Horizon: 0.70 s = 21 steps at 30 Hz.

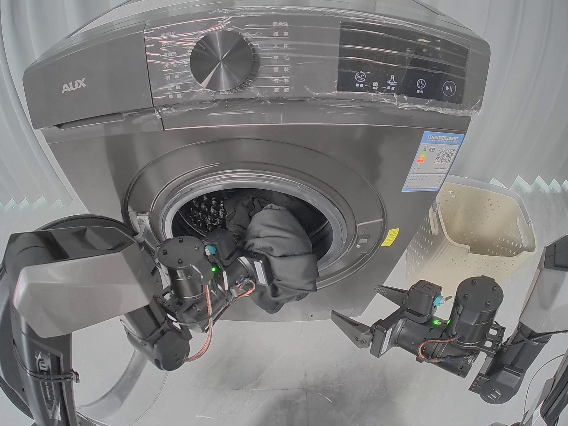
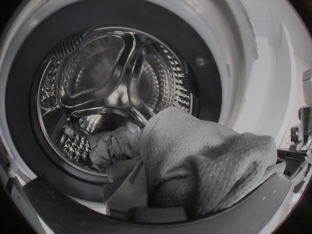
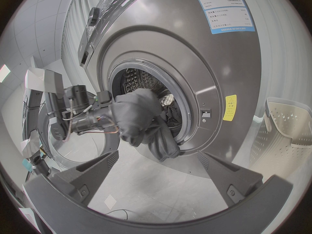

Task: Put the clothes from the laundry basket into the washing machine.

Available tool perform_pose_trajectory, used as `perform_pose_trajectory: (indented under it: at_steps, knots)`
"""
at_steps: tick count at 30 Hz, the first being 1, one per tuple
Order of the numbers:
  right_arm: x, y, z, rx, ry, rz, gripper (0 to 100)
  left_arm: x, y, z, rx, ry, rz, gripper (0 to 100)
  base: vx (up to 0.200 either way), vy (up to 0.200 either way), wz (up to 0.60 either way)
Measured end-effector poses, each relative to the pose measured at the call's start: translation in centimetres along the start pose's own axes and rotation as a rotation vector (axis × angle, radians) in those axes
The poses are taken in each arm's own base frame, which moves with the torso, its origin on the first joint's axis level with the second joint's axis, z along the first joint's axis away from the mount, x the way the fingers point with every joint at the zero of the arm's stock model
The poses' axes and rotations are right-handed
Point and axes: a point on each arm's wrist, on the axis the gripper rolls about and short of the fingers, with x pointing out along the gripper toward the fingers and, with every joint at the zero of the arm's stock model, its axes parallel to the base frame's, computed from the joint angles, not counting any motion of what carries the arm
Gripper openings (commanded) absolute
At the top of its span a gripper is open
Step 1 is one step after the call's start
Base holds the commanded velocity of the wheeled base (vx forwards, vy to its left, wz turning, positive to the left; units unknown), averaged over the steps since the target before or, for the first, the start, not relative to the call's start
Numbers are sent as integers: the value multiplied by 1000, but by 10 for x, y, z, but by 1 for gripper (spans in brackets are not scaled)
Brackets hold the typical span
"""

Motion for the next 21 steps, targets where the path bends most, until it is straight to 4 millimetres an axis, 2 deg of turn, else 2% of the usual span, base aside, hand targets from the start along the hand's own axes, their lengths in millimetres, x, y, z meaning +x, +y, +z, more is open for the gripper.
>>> perform_pose_trajectory:
  at_steps: [10,21]
  knots:
    - [0,0,0,0,1,0,100,56,27,-8,-13,-89,81,0,0,0,0]
    - [1,0,-1,0,5,-1,100,106,51,8,-13,-151,204,0,0,0,0]
